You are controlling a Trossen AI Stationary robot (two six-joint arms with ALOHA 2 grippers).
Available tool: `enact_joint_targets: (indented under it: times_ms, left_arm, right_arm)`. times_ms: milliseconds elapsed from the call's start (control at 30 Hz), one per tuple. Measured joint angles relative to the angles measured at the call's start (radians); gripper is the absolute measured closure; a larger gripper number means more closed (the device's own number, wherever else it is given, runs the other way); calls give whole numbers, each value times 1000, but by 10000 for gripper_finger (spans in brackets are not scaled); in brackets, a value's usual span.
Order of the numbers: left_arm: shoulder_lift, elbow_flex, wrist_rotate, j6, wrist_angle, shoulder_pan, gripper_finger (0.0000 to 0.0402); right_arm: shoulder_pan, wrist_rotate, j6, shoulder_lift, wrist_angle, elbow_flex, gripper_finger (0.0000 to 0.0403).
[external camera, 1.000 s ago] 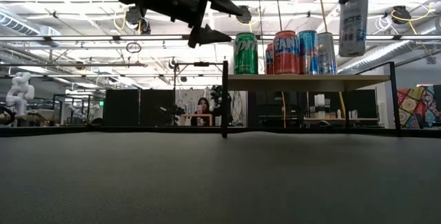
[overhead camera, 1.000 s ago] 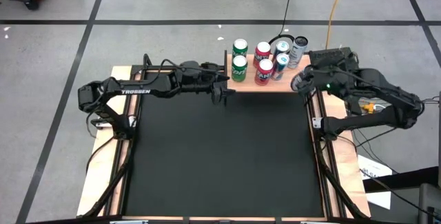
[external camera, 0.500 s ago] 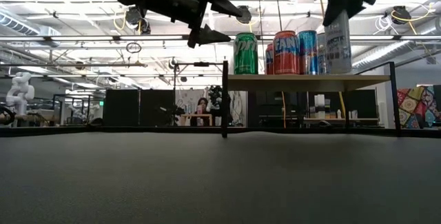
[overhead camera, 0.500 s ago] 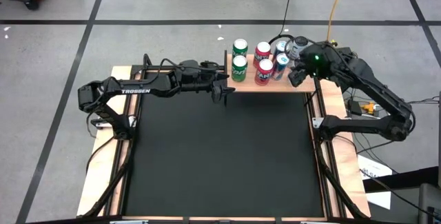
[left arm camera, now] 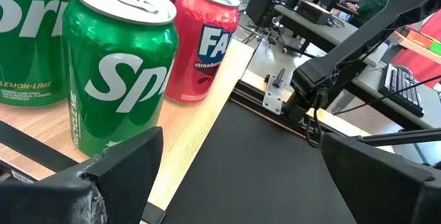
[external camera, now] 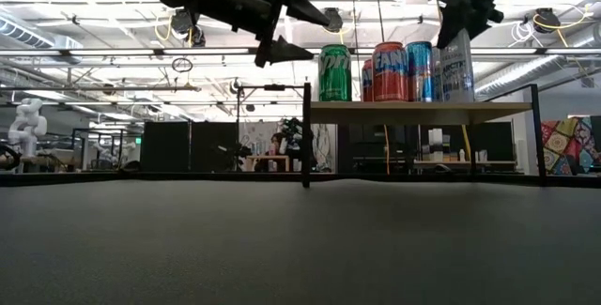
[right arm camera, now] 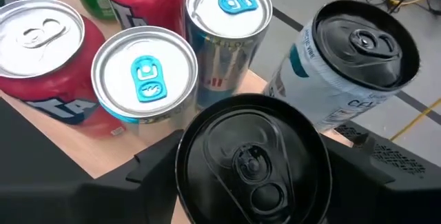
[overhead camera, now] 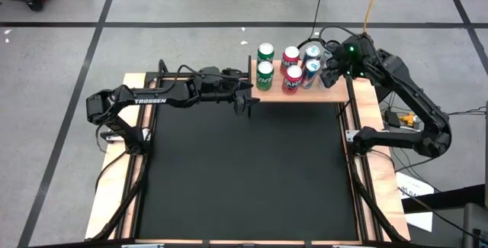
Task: Place canned beverage on shelf
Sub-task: Put the white-blue soda can on the shelf aligned with the other white-blue soda can, then return to Home Position
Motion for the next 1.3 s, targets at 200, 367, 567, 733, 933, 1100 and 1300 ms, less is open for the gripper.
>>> enact_joint_targets:
  times_ms: [200, 367, 567, 733, 933, 1100, 1300]
  left_arm:
    - [0, 0, 1, 0, -12, 0, 6]
    - [0, 0, 6, 0, -11, 7, 6]
    - [0, 0, 14, 0, -11, 27, 6]
    - [0, 0, 27, -1, -11, 44, 6]
    - [0, 0, 30, -1, -10, 57, 6]
    - [0, 0, 30, 0, -10, 76, 6]
    - [0, 0, 30, 0, -12, 90, 6]
  right_arm:
    - [-23, -1, -8, -5, -9, 0, 111]
    - [-29, -1, -10, -29, -9, 0, 87]
    - [-29, -3, -2, -63, 24, 6, 79]
    - [-28, -3, 19, -79, 28, 101, 80]
    - [-13, -206, 73, -66, 61, 186, 107]
    - [13, -291, 100, 20, 15, 184, 202]
    - [28, -285, 100, 93, 46, 185, 334]
